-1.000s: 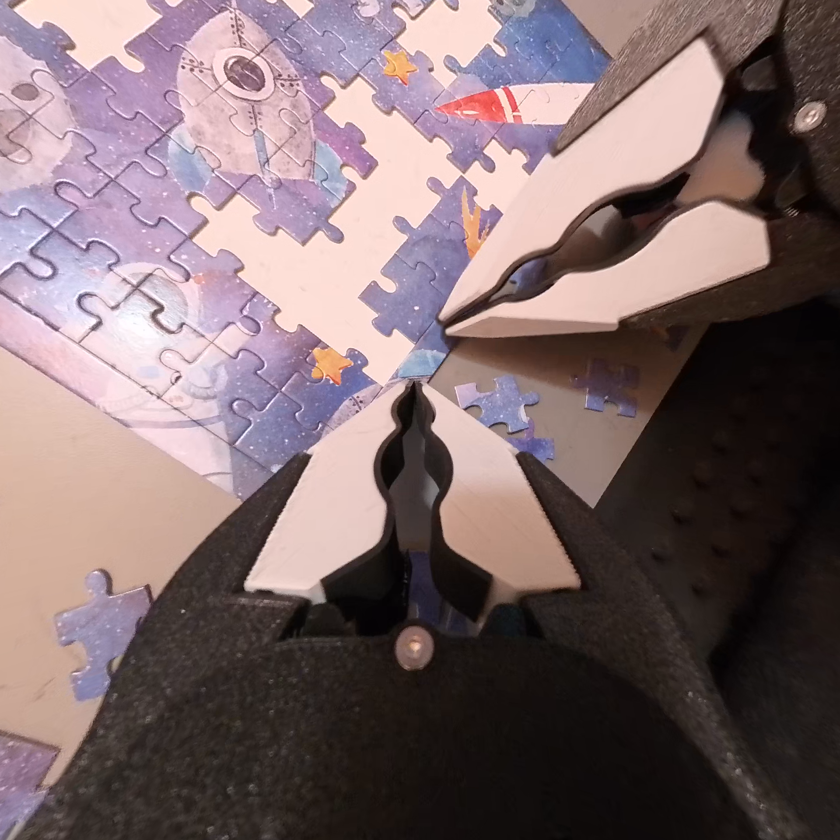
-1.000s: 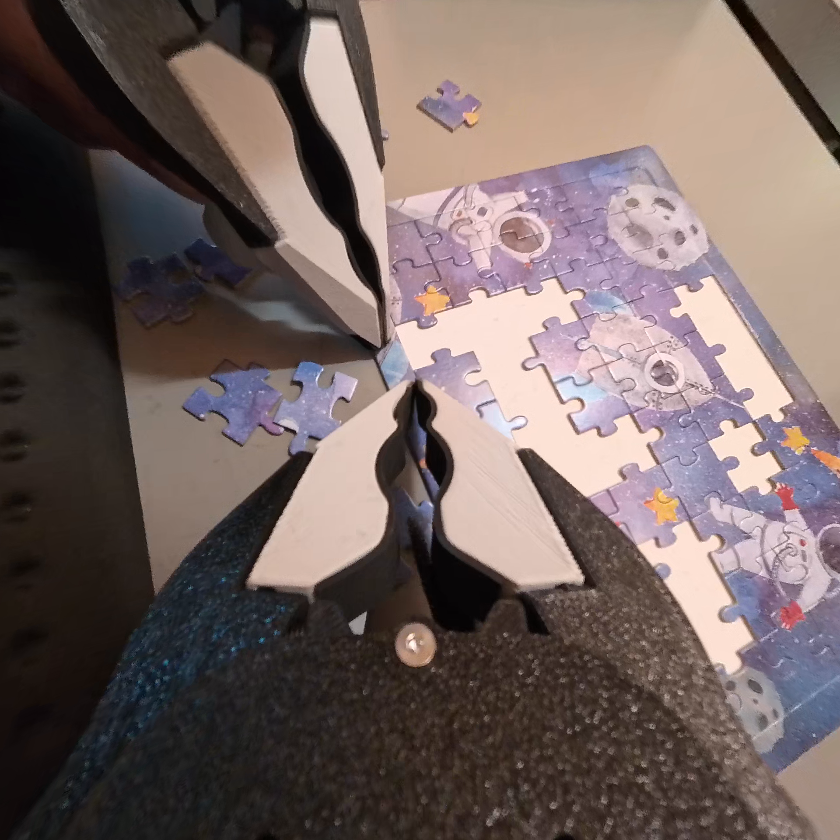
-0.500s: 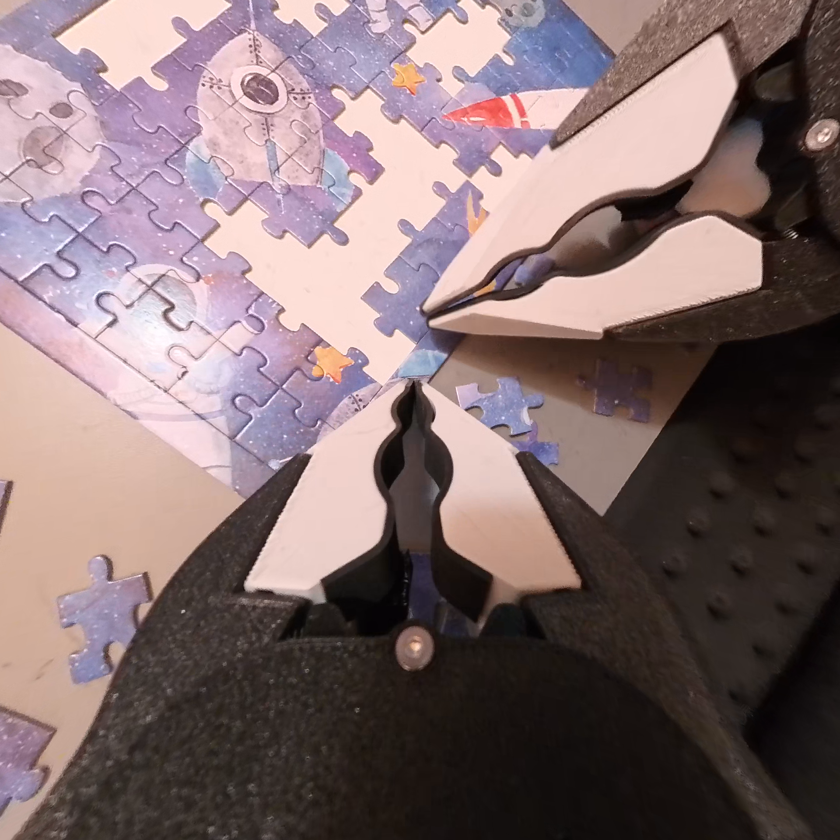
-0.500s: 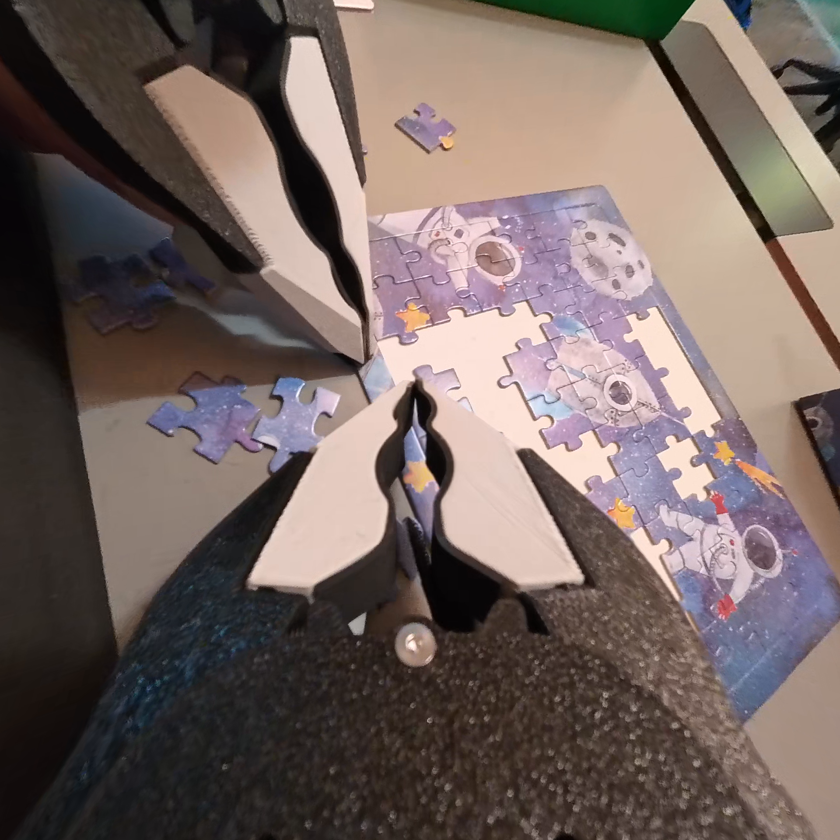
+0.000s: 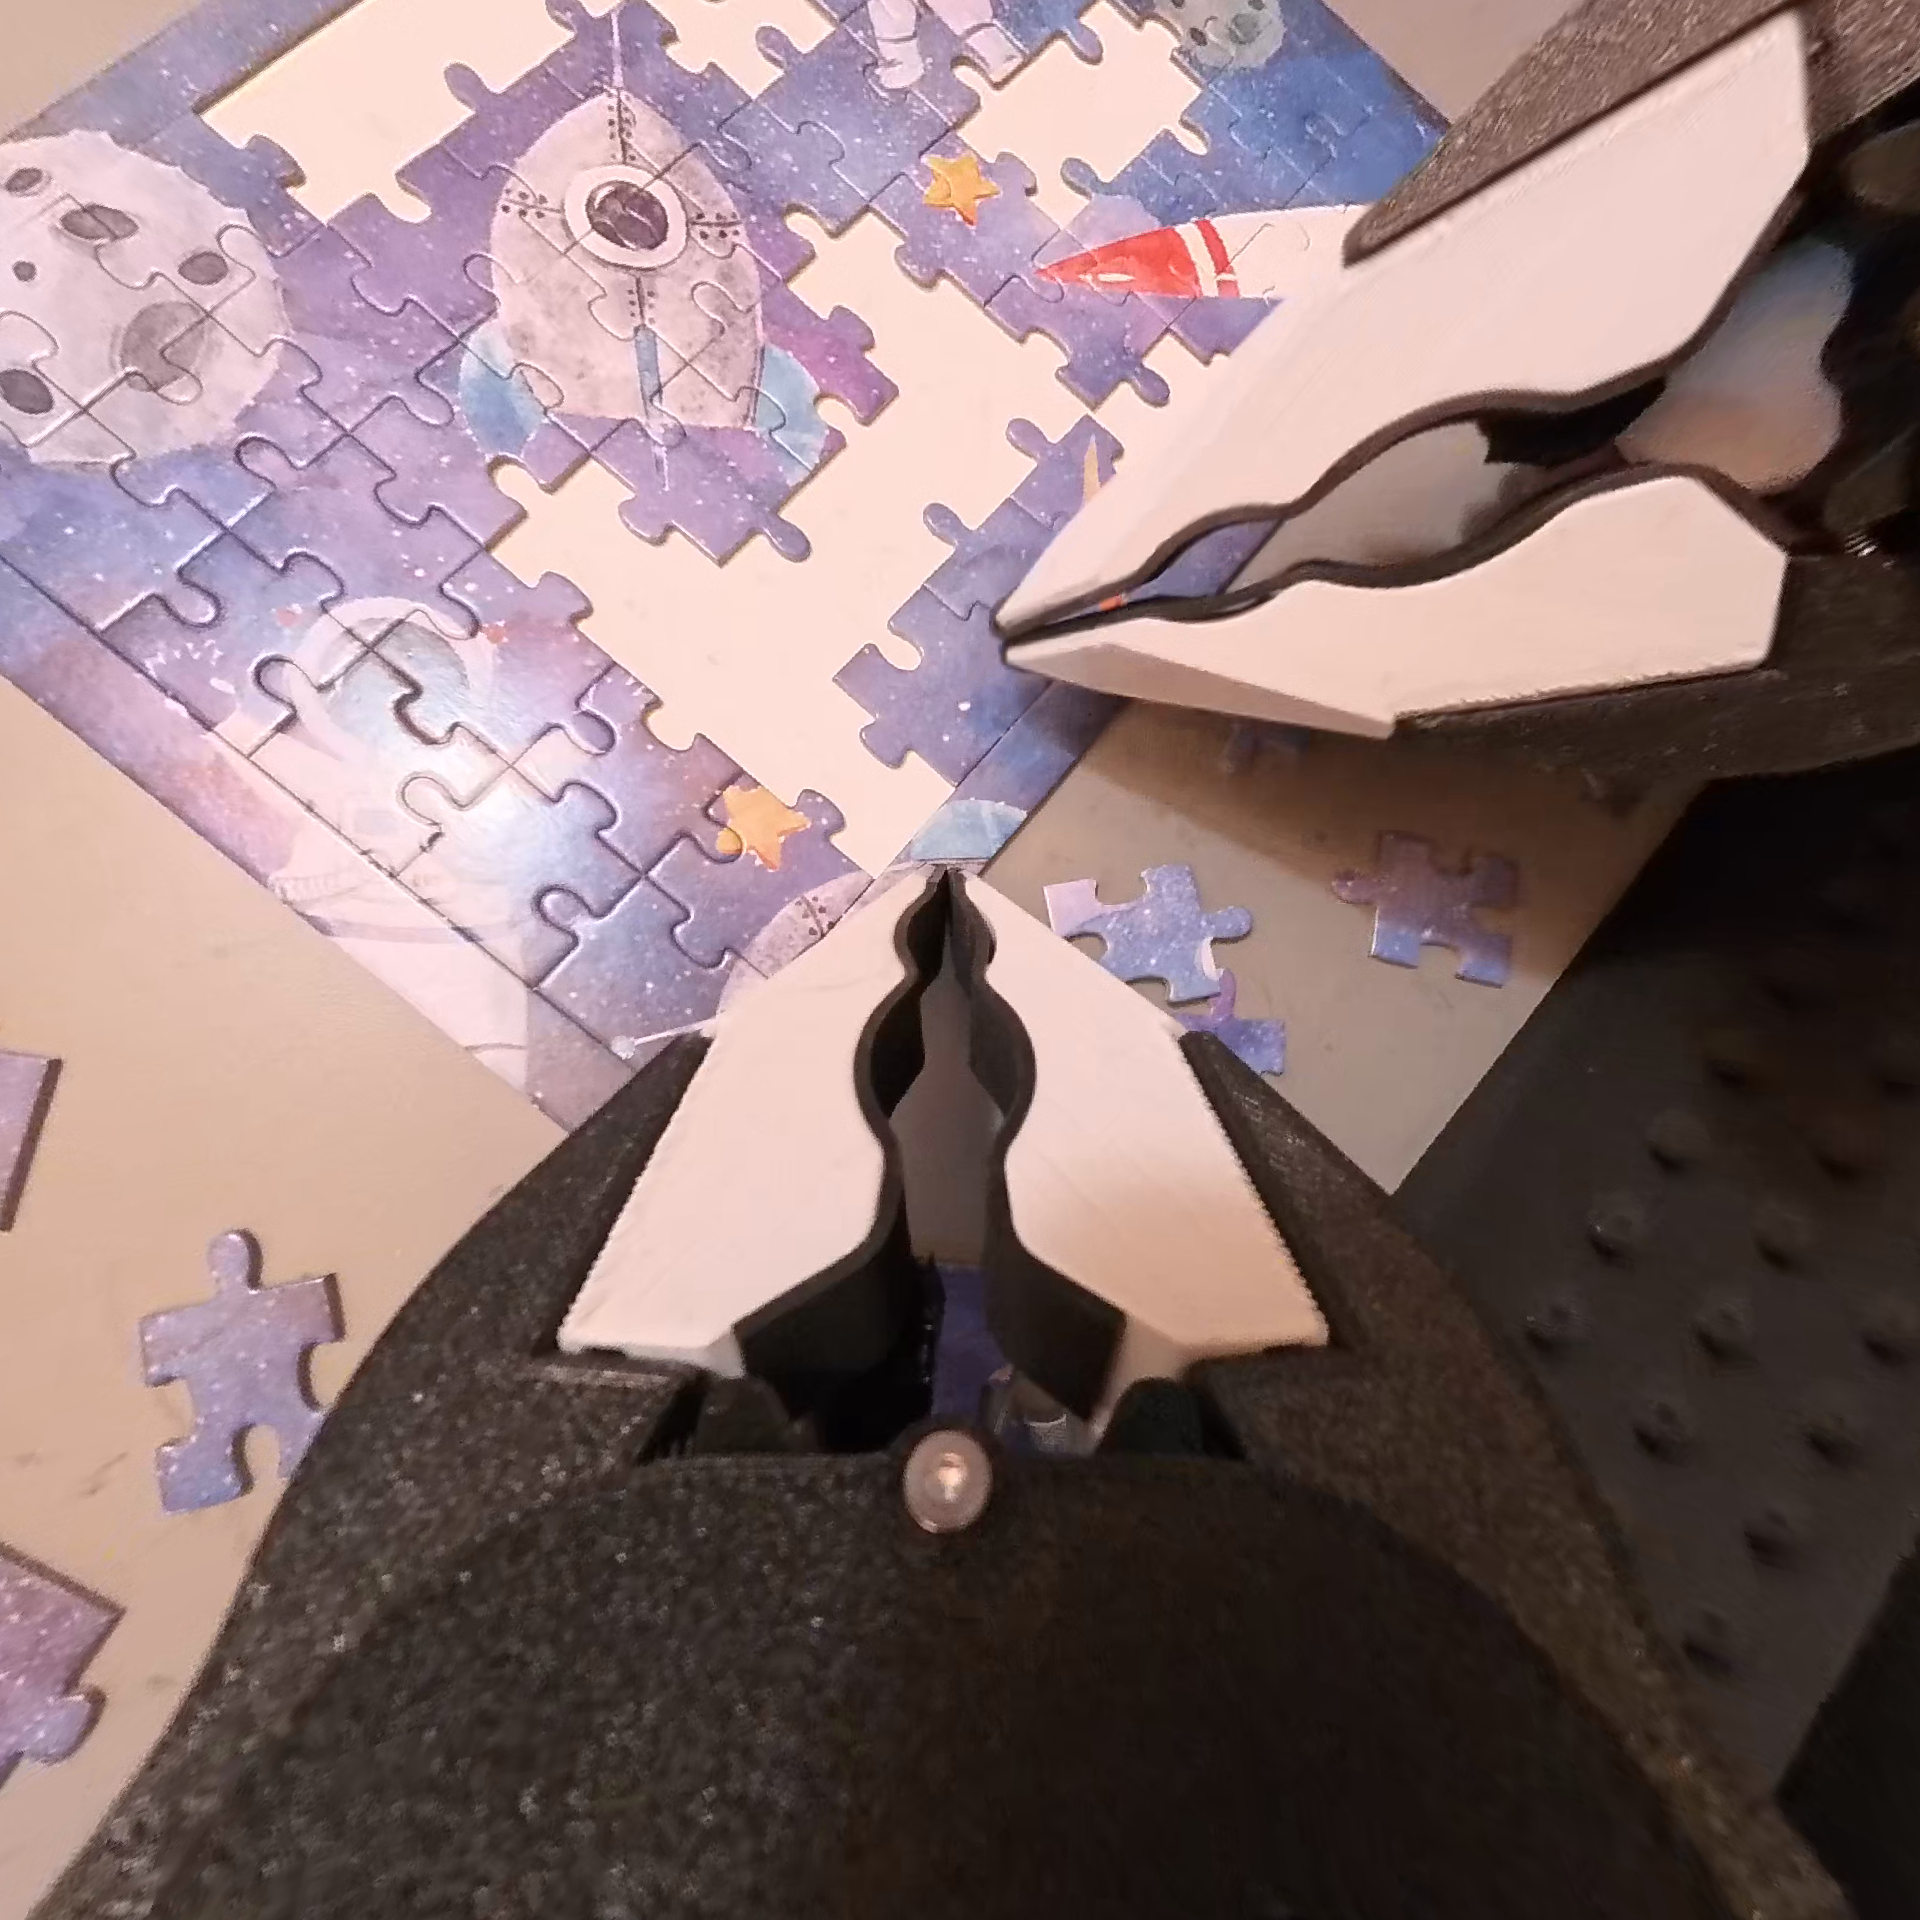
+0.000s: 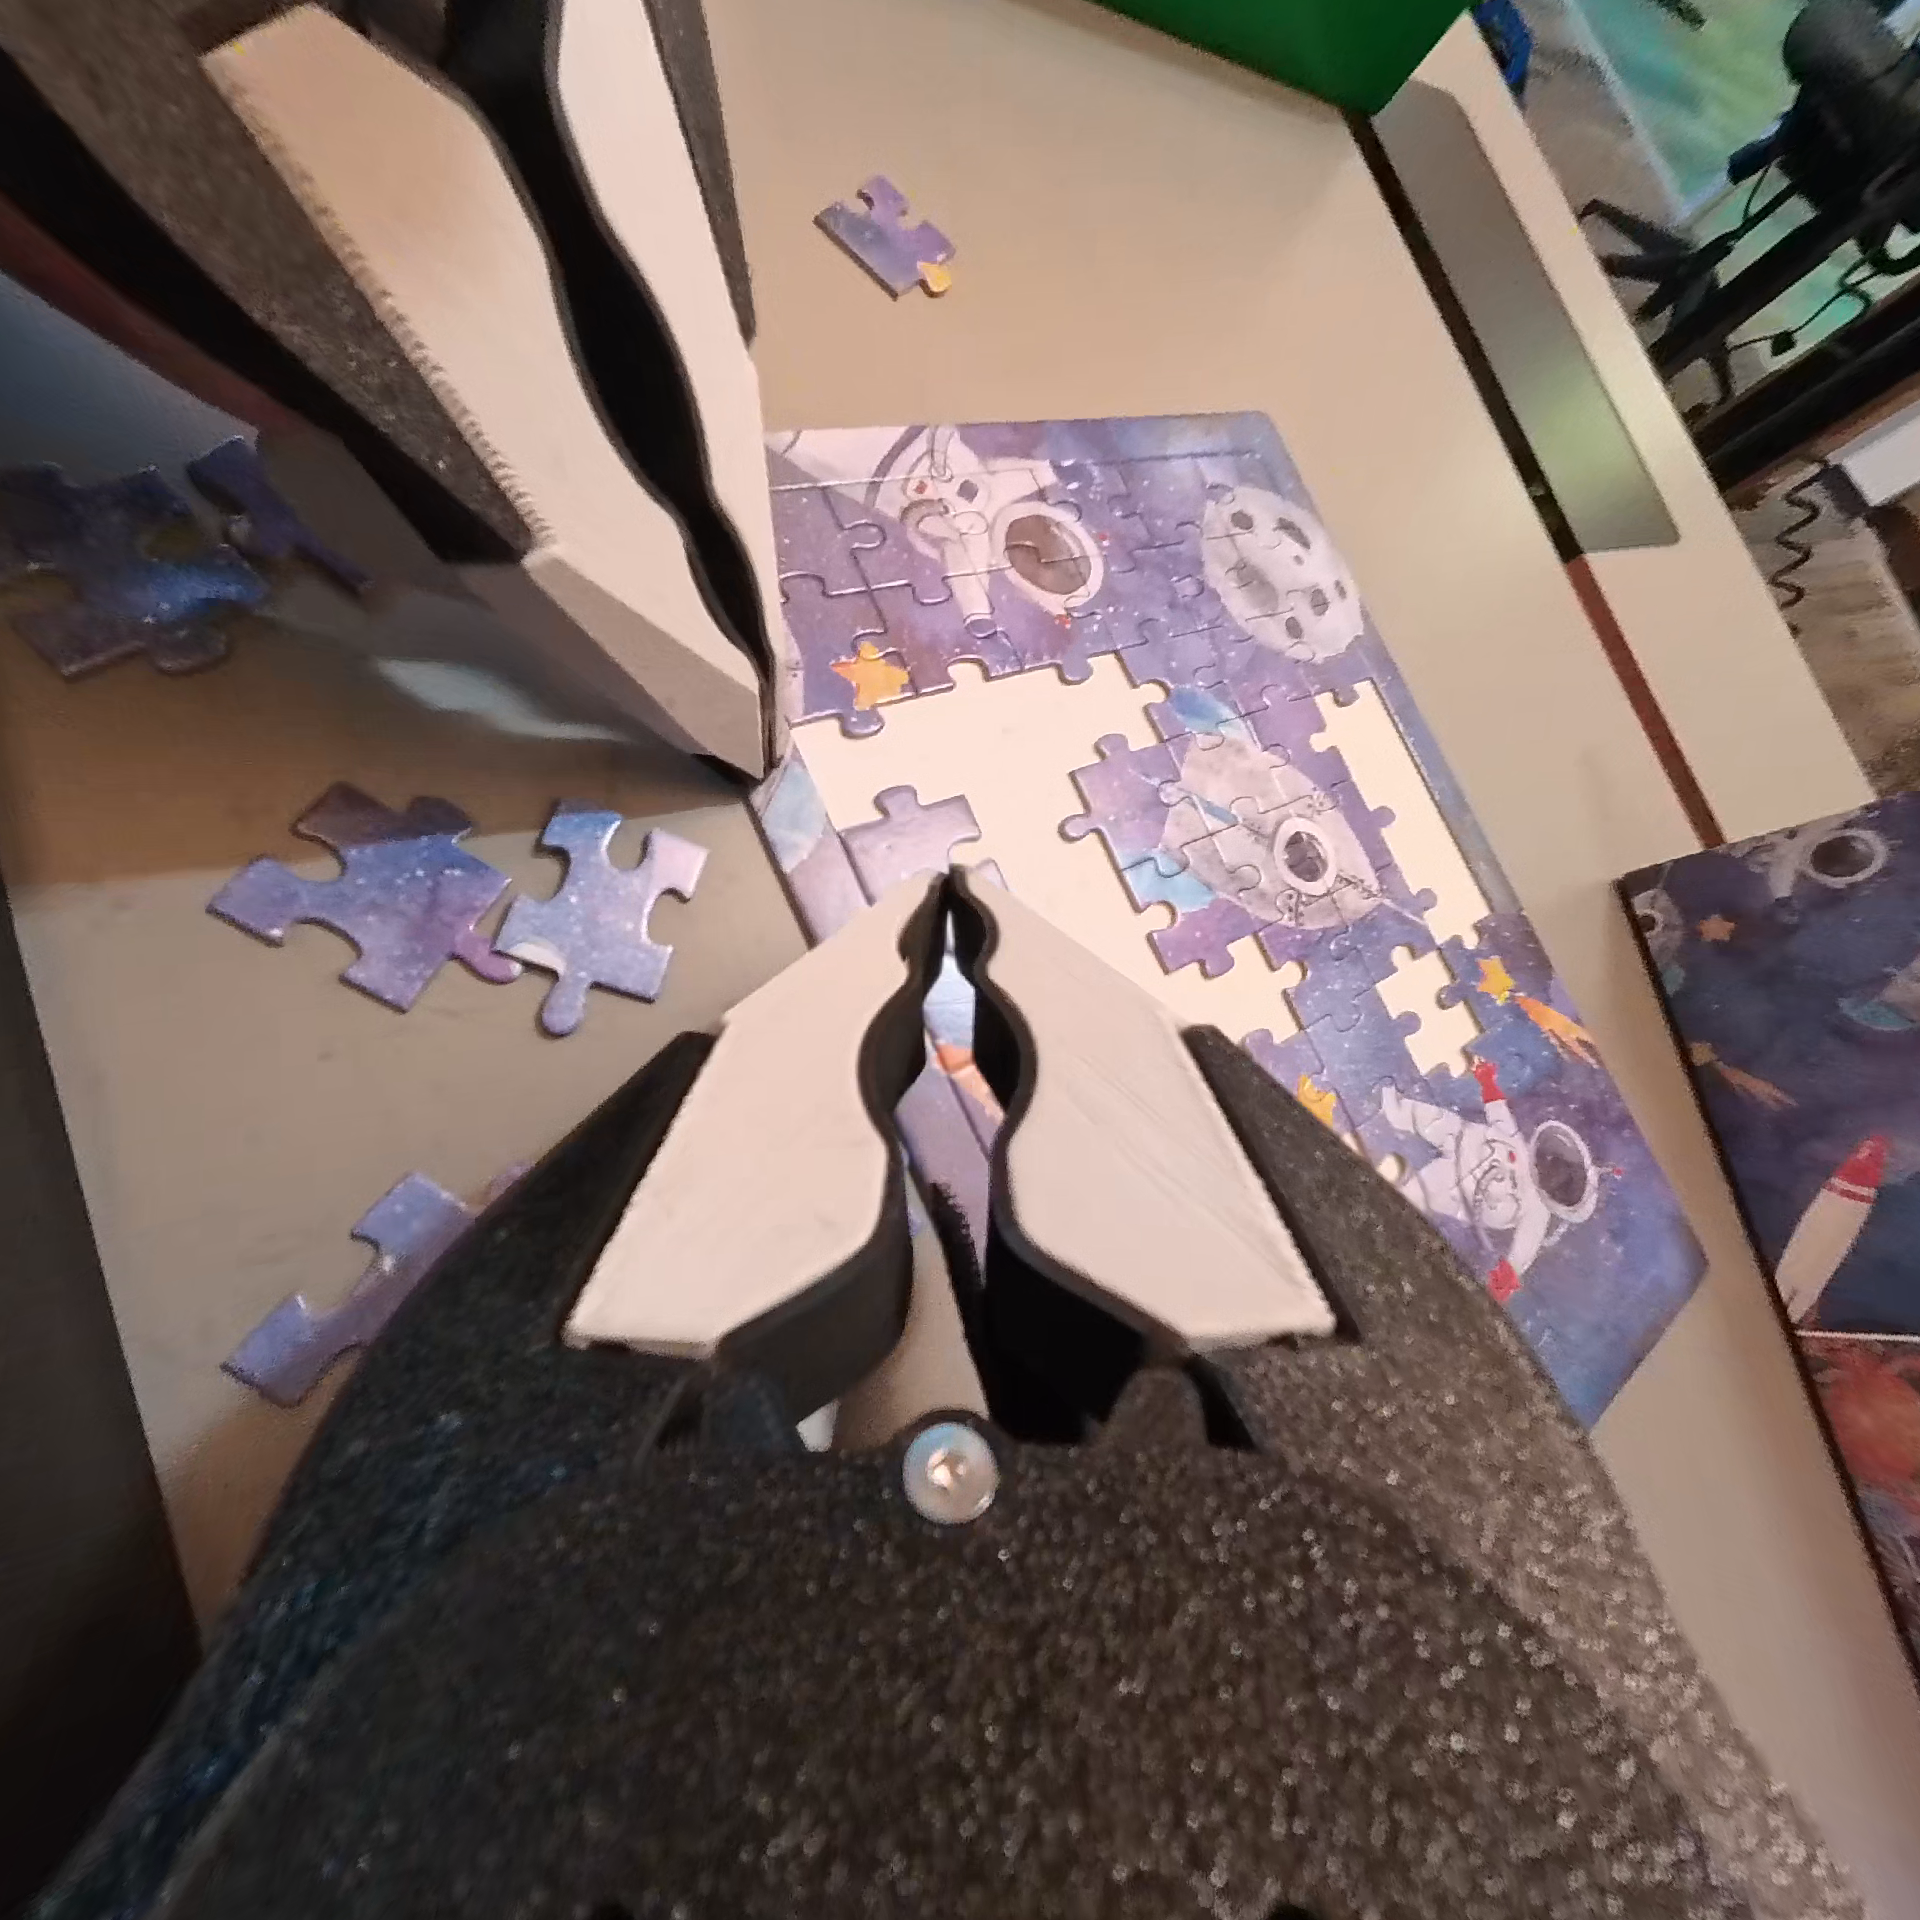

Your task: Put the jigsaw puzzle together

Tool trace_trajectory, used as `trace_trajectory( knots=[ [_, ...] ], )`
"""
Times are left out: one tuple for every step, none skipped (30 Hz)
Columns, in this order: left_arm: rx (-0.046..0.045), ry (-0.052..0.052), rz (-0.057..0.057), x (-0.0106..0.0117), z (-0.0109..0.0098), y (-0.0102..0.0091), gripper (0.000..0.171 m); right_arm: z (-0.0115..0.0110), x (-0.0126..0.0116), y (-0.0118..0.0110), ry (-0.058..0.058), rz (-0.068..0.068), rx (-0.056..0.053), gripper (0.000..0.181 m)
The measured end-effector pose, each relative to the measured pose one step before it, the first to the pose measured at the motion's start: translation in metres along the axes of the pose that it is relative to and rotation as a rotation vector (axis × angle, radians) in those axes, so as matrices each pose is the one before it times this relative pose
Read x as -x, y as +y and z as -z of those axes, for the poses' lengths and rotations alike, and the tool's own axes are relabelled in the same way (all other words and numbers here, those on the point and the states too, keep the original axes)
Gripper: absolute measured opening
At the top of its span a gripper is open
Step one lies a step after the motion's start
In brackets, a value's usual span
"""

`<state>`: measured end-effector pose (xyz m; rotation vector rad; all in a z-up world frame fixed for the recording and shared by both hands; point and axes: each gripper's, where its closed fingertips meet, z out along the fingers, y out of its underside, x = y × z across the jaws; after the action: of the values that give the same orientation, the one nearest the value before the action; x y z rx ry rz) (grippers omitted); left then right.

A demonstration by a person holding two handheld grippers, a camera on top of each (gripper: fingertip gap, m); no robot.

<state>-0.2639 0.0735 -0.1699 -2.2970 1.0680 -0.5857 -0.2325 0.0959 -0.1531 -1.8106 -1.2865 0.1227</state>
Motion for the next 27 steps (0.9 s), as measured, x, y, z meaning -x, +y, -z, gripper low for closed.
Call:
trace_trajectory(
  knots=[
    [0.00578,-0.0074,-0.0011,0.00005,-0.00003,0.00006,0.000,-0.00139,0.00065,0.00400,-0.0118,-0.0110,0.0177,0.000],
    [0.00614,-0.0100,0.0020,-0.00001,-0.00008,0.00005,0.000,-0.00282,0.00062,0.00639,-0.0066,-0.0002,0.0324,0.000],
    [0.00536,-0.0122,0.0052,0.00005,-0.00003,0.00005,0.000,-0.00159,-0.00003,0.00293,0.0035,0.0093,0.0126,0.000],
    [0.00569,-0.0131,0.0057,0.00007,-0.00004,0.00005,0.000,0.00151,0.00022,-0.00229,0.0015,0.0037,-0.0113,0.000],
    [0.00823,-0.0111,0.0039,0.00003,-0.00012,0.00001,0.000,0.00199,-0.00211,-0.00257,0.0153,0.0017,-0.0128,0.000],
    [0.01063,-0.0069,0.0037,0.00004,-0.00001,0.00012,0.000,0.00313,-0.00277,-0.00456,0.0193,0.0056,-0.0285,0.000],
    [0.01088,-0.0028,0.0072,0.00001,-0.00006,0.00003,0.000,0.00288,-0.00242,-0.00340,0.0122,-0.0015,-0.0198,0.000],
    [0.00925,0.0006,0.0125,0.00005,0.00001,0.00001,0.000,0.00148,-0.00091,-0.00120,0.0000,-0.0103,-0.0082,0.000],
    [0.00621,0.0026,0.0166,-0.00005,0.00001,-0.00010,0.000,-0.00064,0.00166,0.00216,-0.0146,-0.0113,0.0077,0.000],
    [0.00112,0.0025,0.0165,0.00008,-0.00001,-0.00003,0.000,-0.00219,0.00195,0.00528,-0.0112,-0.0009,0.0242,0.000],
    [-0.00466,0.0011,0.0140,-0.00001,0.00000,-0.00014,0.000,-0.00275,0.00096,0.00658,0.0004,0.0143,0.0352,0.000],
    [-0.00851,-0.0011,0.0096,0.00004,0.00005,-0.00007,0.000,-0.00181,-0.00025,0.00412,0.0112,0.0207,0.0237,0.000],
    [-0.00996,-0.0045,0.0003,-0.00004,0.00006,0.00004,0.000,0.00160,-0.00180,-0.00245,0.0195,0.0166,-0.0133,0.000],
    [-0.00982,-0.0056,-0.0075,0.00008,0.00009,0.00003,0.000,0.00480,-0.00550,-0.00577,0.0327,0.0042,-0.0300,0.000],
    [-0.00972,-0.0027,-0.0033,0.00002,0.00000,-0.00012,0.000,0.00695,-0.00733,-0.00664,0.0285,-0.0170,-0.0350,0.000],
    [-0.00809,0.0026,0.0054,-0.00004,-0.00003,-0.00027,0.000,0.00829,-0.00879,-0.00553,0.0225,-0.0326,-0.0313,0.000],
    [-0.00467,0.0071,0.0059,0.00005,0.00028,-0.00009,0.000,0.00927,-0.01052,-0.00356,0.0254,-0.0385,-0.0254,0.000],
    [-0.00089,0.0081,-0.0037,-0.00005,0.00023,-0.00014,0.000,0.00953,-0.01104,-0.00136,0.0237,-0.0409,-0.0173,0.000],
    [-0.00068,0.0064,-0.0013,0.00000,0.00034,0.00000,0.000,0.00928,-0.00941,0.00250,0.0113,-0.0380,0.0001,0.000],
    [0.00221,0.0032,0.0031,-0.00010,0.00163,0.00054,0.003,0.00916,-0.00984,0.00698,0.0154,-0.0325,0.0186,0.000],
    [-0.00393,-0.0107,-0.0055,0.00108,0.00466,-0.00026,0.019,0.00995,-0.01084,0.00922,0.0268,-0.0312,0.0210,0.000],
    [-0.03467,-0.0274,-0.0092,0.00277,0.00886,-0.00268,0.032,0.01095,-0.00966,0.00950,0.0252,-0.0348,0.0138,0.000],
    [-0.04956,-0.0214,-0.0074,0.00217,0.01214,-0.00294,0.031,0.01169,-0.00766,0.00983,0.0150,-0.0413,0.0130,0.000],
    [-0.03650,-0.0100,0.0015,0.00127,0.01299,-0.00100,0.031,0.01179,-0.00514,0.01021,0.0031,-0.0461,0.0153,0.000],
    [-0.02030,-0.0024,0.0046,0.00093,0.01244,0.00168,0.031,0.01198,-0.00355,0.00966,-0.0008,-0.0423,0.0095,0.000],
    [-0.00896,-0.0007,0.0010,0.00083,0.01103,0.00390,0.031,0.01194,-0.00264,0.00833,0.0009,-0.0350,-0.0017,0.000],
    [0.00256,0.0027,-0.0079,0.00002,0.00961,0.00605,0.031,0.01122,-0.00139,0.00772,-0.0028,-0.0318,-0.0027,0.000]
  ],
)
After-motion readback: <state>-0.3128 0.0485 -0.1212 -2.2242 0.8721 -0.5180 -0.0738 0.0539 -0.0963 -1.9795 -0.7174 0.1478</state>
